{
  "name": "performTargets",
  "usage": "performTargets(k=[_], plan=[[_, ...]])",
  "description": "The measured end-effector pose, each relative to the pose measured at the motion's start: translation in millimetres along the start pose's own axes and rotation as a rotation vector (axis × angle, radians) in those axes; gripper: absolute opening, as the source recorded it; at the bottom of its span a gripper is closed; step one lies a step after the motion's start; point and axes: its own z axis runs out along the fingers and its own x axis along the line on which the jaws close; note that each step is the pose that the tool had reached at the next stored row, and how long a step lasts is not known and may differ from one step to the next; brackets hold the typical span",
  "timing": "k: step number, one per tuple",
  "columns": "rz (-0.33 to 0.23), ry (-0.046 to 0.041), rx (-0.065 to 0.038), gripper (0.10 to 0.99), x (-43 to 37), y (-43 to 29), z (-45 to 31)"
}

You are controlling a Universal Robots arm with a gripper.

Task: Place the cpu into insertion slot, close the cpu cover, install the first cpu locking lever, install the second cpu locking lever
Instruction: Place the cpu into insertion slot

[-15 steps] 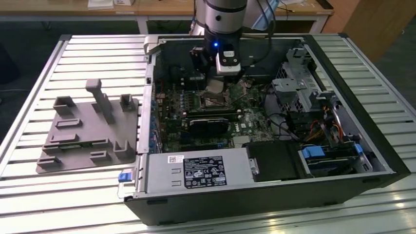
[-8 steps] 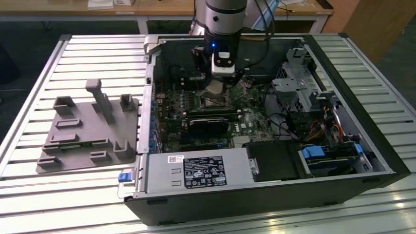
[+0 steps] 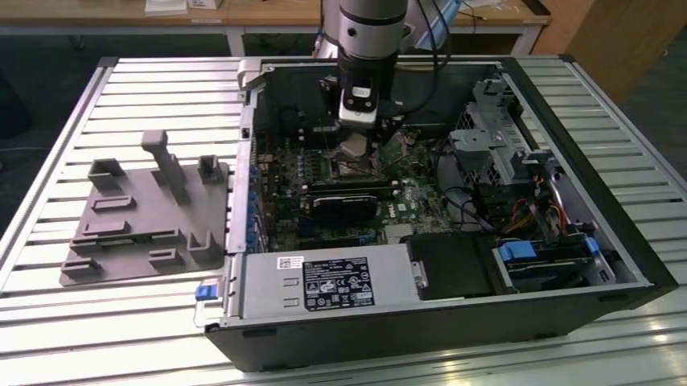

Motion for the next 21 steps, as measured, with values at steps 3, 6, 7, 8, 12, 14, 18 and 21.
performTargets(k=[3,6,7,8,12,14,18,21], plan=[[0.054,-0.0018,-0.001,0.533,0.0,0.0,1.1],[0.109,-0.0037,-0.002,0.533,0.0,-0.1,2.2],[0.127,-0.0043,-0.002,0.533,0.0,-0.1,2.5],[0.145,-0.0049,-0.003,0.533,0.0,-0.1,2.9],[0.218,-0.0074,-0.004,0.533,-0.1,-0.1,4.3],[0.254,-0.0086,-0.004,0.533,-0.1,-0.2,4.9],[0.327,-0.0111,-0.006,0.533,-0.1,-0.2,6.3],[0.381,-0.0129,-0.007,0.533,-0.1,-0.2,7.4]])
